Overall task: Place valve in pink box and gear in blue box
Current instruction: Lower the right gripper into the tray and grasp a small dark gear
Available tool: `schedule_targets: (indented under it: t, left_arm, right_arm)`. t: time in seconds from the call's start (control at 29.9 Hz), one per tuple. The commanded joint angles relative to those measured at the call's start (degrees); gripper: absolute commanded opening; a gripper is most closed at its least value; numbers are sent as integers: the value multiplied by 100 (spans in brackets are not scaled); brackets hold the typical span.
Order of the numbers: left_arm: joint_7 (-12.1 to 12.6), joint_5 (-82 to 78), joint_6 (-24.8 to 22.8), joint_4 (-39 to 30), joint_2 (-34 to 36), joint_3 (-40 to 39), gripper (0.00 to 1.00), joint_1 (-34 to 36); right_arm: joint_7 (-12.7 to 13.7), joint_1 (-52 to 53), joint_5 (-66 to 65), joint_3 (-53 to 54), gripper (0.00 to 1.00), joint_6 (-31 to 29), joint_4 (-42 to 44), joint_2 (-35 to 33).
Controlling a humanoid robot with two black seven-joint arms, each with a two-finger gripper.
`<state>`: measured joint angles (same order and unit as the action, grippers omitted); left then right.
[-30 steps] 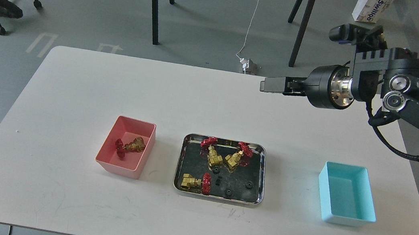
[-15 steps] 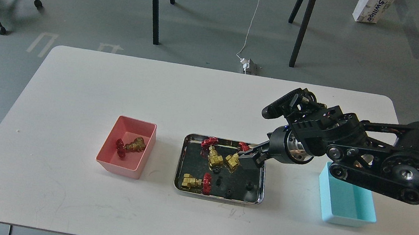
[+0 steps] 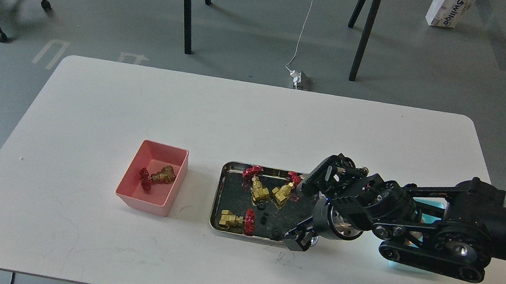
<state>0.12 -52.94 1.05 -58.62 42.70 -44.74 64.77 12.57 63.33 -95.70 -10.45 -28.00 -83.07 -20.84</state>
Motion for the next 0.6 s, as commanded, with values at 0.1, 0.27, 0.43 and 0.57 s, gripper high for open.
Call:
schedule_targets:
  t: [0.1, 0.27, 0.43, 0.57]
  left_arm:
    - [5, 30, -8, 0, 1, -87, 95, 9]
    - [5, 30, -8, 0, 10, -105, 95, 35]
    - [5, 21, -17, 0, 19, -105, 95, 44]
    - [5, 30, -8, 0, 19, -105, 95, 44]
  right_arm:
    - [-211, -189, -616, 8, 76, 0, 185, 97]
    - [-211, -242, -705, 34, 74, 0, 545, 141]
    - [-211, -365, -705, 70, 74, 0, 774, 238]
    - [-211, -523, -714, 140, 74, 0, 853, 431]
